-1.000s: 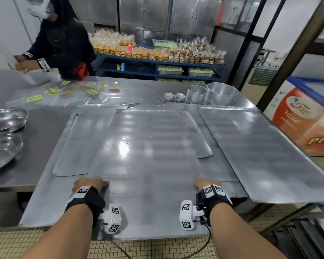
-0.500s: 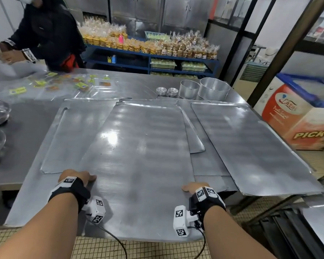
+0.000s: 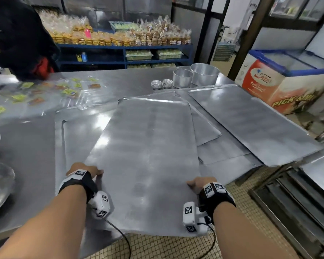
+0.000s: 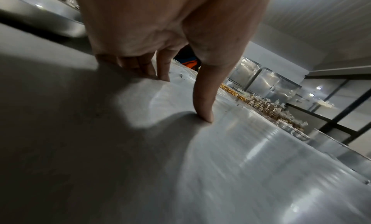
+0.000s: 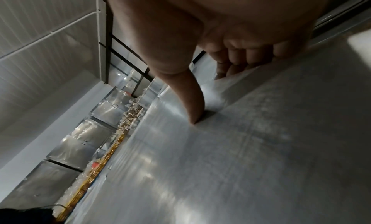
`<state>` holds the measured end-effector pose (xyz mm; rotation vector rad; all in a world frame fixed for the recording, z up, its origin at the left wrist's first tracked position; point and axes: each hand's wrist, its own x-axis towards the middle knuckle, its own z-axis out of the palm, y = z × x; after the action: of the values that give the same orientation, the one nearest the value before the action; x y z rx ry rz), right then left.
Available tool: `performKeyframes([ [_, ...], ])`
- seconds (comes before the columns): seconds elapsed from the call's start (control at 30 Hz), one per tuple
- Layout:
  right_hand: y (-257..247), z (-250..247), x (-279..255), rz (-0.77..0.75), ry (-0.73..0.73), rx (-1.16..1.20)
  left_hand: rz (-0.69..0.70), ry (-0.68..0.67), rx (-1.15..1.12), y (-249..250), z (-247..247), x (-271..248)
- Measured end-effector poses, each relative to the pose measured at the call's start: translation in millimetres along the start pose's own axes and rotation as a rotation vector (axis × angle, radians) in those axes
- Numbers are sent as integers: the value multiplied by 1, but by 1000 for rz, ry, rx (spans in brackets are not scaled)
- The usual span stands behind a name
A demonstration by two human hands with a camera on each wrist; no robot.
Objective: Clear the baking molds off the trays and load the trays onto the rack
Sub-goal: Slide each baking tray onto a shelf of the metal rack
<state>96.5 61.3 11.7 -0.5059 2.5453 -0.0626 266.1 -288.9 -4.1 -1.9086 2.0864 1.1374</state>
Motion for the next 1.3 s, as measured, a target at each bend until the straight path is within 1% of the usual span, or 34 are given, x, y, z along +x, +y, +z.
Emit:
performKeyframes([
  [0.1, -14, 16, -6, 26, 15, 1, -6, -6, 42, -3, -6, 15],
  [0.17, -18, 21, -7, 82, 9, 21, -5, -1, 87, -7, -4, 27],
  [0.23, -21, 25, -7, 149, -49, 2, -2, 12, 145, -11, -3, 28],
  [0.3, -24, 24, -8, 235, -64, 106, 7, 53, 197, -17, 0, 21],
  [0.33, -24, 24, -7, 256, -47, 183, 47, 94, 240, -18, 2, 21],
  [0.37, -23, 22, -5, 268, -9, 207, 104, 124, 271, -19, 4, 21],
  [0.4, -25, 19, -3, 305, 11, 259, 154, 137, 295, -21, 5, 23],
  [0.47, -30, 12, 0, 382, 45, 407, 183, 124, 309, -22, 5, 18],
  [0.53, -34, 7, 6, 376, 54, 419, 129, 118, 284, -29, 4, 12],
  [0.6, -35, 4, 13, 340, 52, 436, 48, 133, 234, -43, 6, 8],
  [0.67, -36, 0, 20, 321, 56, 443, -2, 148, 209, -60, 7, -1],
  [0.73, -36, -2, 26, 262, 78, 444, -53, 186, 191, -77, 9, -11],
  [0.8, -33, -4, 31, 197, 66, 358, -125, 202, 166, -93, 10, -21],
  [0.9, -28, -4, 43, 130, 34, 345, -248, 231, 87, -114, 15, -41],
  [0.97, -25, -7, 49, 82, 31, 394, -316, 266, 9, -121, 21, -55],
  [1.0, -25, -9, 51, 102, 65, 408, -325, 279, -34, -124, 25, -62],
  [1.07, -24, -13, 47, 105, 53, 435, -316, 275, -109, -128, 34, -75],
  [1.1, -23, -16, 46, 108, 42, 405, -301, 273, -155, -128, 39, -82],
  [1.13, -22, -17, 45, 82, 22, 315, -285, 276, -187, -127, 44, -87],
  [1.17, -21, -20, 40, 53, -12, 306, -272, 275, -206, -125, 49, -95],
  [1.2, -19, -21, 37, 37, -82, 248, -264, 279, -225, -124, 55, -99],
  [1.23, -19, -23, 28, 65, -153, 273, -260, 268, -240, -121, 58, -105],
  [1.27, -19, -23, 29, 108, -185, 248, -262, 253, -244, -119, 61, -110],
  [1.3, -18, -22, 33, 105, -138, 290, -270, 248, -235, -119, 63, -113],
])
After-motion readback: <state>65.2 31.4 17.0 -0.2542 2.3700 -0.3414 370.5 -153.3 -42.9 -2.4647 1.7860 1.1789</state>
